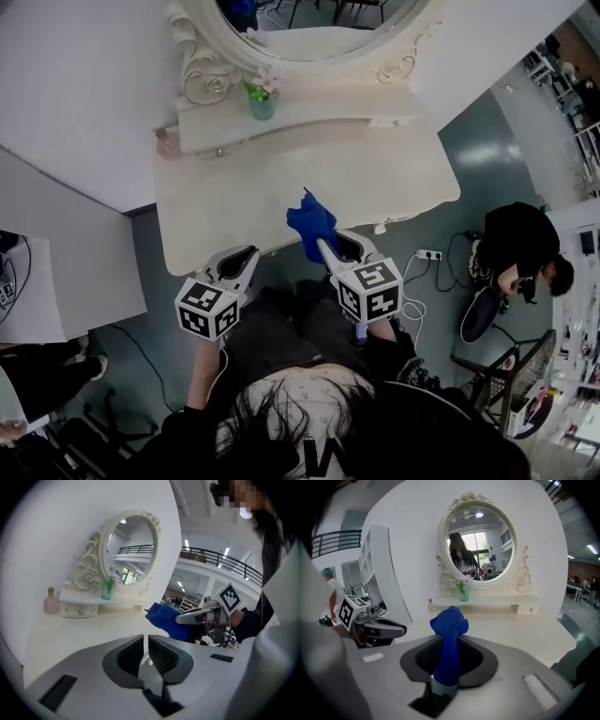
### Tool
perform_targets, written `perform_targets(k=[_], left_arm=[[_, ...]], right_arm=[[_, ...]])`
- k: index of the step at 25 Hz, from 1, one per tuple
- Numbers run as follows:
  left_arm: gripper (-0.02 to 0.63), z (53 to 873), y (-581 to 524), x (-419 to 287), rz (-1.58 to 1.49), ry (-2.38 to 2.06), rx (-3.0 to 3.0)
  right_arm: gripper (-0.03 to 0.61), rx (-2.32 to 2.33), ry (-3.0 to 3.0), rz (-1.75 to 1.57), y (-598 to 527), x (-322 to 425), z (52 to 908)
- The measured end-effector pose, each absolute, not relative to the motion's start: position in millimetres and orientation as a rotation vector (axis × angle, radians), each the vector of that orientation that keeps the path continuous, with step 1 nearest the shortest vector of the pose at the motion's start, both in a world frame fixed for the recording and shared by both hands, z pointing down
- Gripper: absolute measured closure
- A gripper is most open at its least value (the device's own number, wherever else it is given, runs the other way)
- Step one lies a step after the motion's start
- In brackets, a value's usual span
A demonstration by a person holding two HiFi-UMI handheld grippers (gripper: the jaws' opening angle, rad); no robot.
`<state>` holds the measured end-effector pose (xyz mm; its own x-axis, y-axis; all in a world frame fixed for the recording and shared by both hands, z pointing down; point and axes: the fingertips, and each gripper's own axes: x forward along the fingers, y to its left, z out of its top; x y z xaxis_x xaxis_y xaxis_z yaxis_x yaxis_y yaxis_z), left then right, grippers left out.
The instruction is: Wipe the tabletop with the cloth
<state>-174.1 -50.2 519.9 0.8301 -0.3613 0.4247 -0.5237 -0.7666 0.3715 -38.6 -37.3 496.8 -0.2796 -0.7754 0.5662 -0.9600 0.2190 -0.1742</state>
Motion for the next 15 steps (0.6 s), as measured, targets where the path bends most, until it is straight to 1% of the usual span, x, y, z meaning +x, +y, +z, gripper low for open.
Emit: perform_targets(k=[8,15], left_arm=[[0.604,505.0,-25.2,-141.5,0.435,-0.533,2.594],[0.604,498.4,-2.1,-124.0,0.426,-0.588,2.591]], right_arm=[[0.489,1.622,-2.131,0.767,-15.0,-29.5,499.3],[0.489,1.584,-2.175,0.751,3.1,-14.2,495.4]])
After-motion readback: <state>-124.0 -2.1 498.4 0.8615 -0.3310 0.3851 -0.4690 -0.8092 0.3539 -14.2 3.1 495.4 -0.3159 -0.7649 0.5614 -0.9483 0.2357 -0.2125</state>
